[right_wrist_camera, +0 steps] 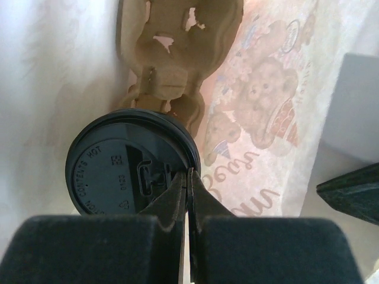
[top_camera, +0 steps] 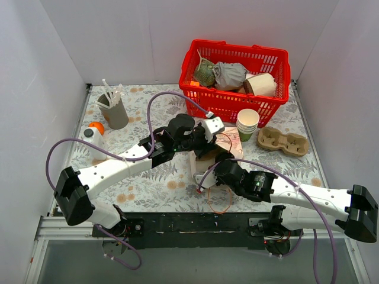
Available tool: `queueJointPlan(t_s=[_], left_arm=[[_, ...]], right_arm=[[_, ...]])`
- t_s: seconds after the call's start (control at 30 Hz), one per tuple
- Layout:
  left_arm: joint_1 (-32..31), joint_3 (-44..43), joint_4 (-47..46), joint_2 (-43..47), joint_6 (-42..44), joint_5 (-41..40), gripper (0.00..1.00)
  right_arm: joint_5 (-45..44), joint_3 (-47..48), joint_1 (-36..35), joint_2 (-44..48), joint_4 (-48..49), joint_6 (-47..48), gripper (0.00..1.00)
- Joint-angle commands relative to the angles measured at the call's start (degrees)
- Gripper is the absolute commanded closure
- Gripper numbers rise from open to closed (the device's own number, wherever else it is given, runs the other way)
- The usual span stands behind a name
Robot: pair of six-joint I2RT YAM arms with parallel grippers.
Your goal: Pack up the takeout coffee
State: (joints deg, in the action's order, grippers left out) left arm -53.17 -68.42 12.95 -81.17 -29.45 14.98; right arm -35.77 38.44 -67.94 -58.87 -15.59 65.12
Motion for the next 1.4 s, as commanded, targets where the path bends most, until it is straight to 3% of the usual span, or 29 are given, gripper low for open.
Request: queueJointPlan(t_s=[0.0,0.1,0.3,0.37,0.9,1.13,1.37], left_arm=[[-0.01,-0.39,3.04,2.68,4.12,0.31,0.85],[-0.01,-0.92,5.76,2.68,7.2,3.46,0.82],[-0.01,-0.75,6.21,3.38,8.97,7.95,0.92],[-0.01,-0.48,6.21,3.3,8.8,8.13,1.0],[-0.01,-2.59,6.12,0.75,7.57,11.82,1.0],[-0.01,-3.73,4.72,-1.18,3.19,6.74,1.0],[-0.01,-5.75,5.68,-2.68,1.51,7.07,1.0]], right_arm=[[-2.73,0.33,0.44,2.0,-1.98,-1.66,0.99],[-5.27,-0.64,0.44,1.92,-2.6,-1.32,0.99],[-7.47,-1.86,0.44,0.69,0.38,-1.41,0.99],[-9.67,-2.92,0.44,-0.27,2.49,0.53,0.99],[-7.82,-10.31,0.44,0.95,20.33,1.32,0.99],[-2.55,-6.36,-0.26,3.67,12.36,-6.58,0.99],[-5.81,-2.93,-3.51,0.6,8.65,-6.94,0.99]])
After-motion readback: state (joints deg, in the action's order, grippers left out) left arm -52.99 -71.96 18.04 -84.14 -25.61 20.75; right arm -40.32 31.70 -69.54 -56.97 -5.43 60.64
